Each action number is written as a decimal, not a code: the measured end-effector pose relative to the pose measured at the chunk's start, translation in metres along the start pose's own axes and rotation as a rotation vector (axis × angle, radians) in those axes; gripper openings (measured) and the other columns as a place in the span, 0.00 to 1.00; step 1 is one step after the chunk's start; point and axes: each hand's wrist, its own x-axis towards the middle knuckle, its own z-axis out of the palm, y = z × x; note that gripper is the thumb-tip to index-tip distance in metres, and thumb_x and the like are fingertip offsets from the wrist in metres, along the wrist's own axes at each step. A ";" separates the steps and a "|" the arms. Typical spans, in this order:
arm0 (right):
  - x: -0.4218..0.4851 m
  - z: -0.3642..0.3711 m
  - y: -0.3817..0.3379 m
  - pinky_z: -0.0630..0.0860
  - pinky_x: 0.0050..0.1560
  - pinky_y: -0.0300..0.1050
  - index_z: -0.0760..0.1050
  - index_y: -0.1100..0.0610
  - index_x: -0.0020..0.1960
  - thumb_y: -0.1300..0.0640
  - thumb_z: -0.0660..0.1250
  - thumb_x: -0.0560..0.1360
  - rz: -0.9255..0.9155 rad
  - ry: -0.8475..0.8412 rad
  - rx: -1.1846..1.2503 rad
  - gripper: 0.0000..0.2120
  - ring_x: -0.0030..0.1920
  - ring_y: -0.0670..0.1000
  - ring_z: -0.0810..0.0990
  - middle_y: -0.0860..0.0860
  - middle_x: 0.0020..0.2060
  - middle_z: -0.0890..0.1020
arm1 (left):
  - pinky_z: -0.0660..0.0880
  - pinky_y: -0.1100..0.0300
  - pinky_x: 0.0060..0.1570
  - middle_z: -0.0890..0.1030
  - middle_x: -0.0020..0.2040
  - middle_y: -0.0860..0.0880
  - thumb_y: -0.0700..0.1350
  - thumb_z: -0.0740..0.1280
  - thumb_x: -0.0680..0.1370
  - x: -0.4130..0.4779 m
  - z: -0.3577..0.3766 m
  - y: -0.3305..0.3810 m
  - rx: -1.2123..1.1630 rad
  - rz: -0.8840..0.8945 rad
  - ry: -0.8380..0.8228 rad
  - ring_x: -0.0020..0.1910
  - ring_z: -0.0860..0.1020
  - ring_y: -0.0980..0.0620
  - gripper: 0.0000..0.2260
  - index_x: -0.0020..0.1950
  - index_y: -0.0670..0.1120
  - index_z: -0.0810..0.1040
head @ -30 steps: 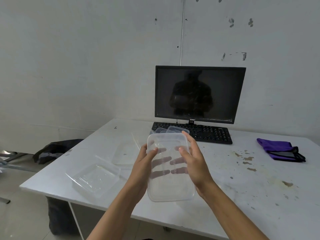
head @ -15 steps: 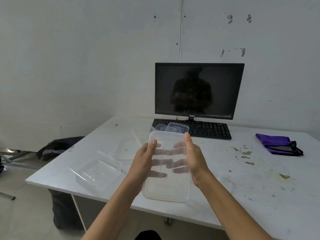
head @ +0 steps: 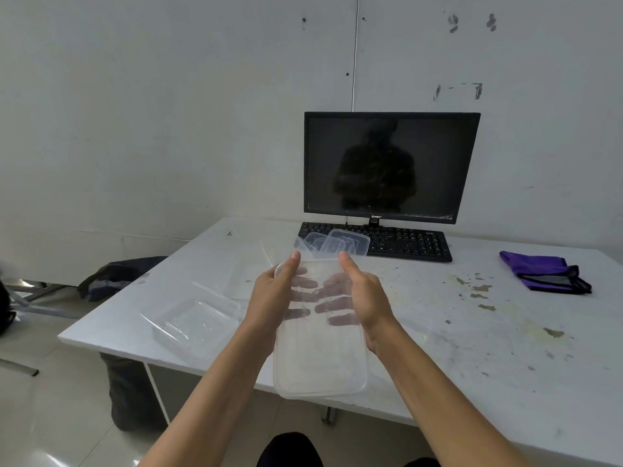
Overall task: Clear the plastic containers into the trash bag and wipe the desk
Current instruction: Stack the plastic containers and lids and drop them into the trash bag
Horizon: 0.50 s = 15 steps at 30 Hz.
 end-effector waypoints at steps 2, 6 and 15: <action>0.000 0.002 0.003 0.79 0.35 0.47 0.81 0.63 0.50 0.35 0.57 0.80 0.013 -0.011 0.002 0.32 0.38 0.56 0.88 0.54 0.39 0.88 | 0.81 0.58 0.35 0.87 0.47 0.46 0.62 0.62 0.80 0.000 -0.003 0.000 0.009 -0.024 -0.020 0.42 0.86 0.49 0.22 0.56 0.44 0.81; 0.000 0.006 0.008 0.80 0.35 0.47 0.81 0.61 0.51 0.33 0.55 0.80 0.027 -0.013 -0.006 0.32 0.38 0.57 0.88 0.54 0.43 0.88 | 0.82 0.56 0.37 0.86 0.51 0.46 0.63 0.60 0.80 -0.004 -0.009 0.002 0.024 -0.091 -0.083 0.47 0.85 0.49 0.23 0.60 0.45 0.78; 0.004 -0.005 -0.008 0.84 0.41 0.52 0.80 0.57 0.56 0.31 0.53 0.79 0.049 -0.029 0.086 0.31 0.43 0.58 0.87 0.57 0.48 0.86 | 0.84 0.50 0.43 0.86 0.53 0.44 0.58 0.64 0.80 -0.032 -0.028 -0.013 0.107 -0.066 -0.180 0.47 0.87 0.48 0.21 0.61 0.43 0.79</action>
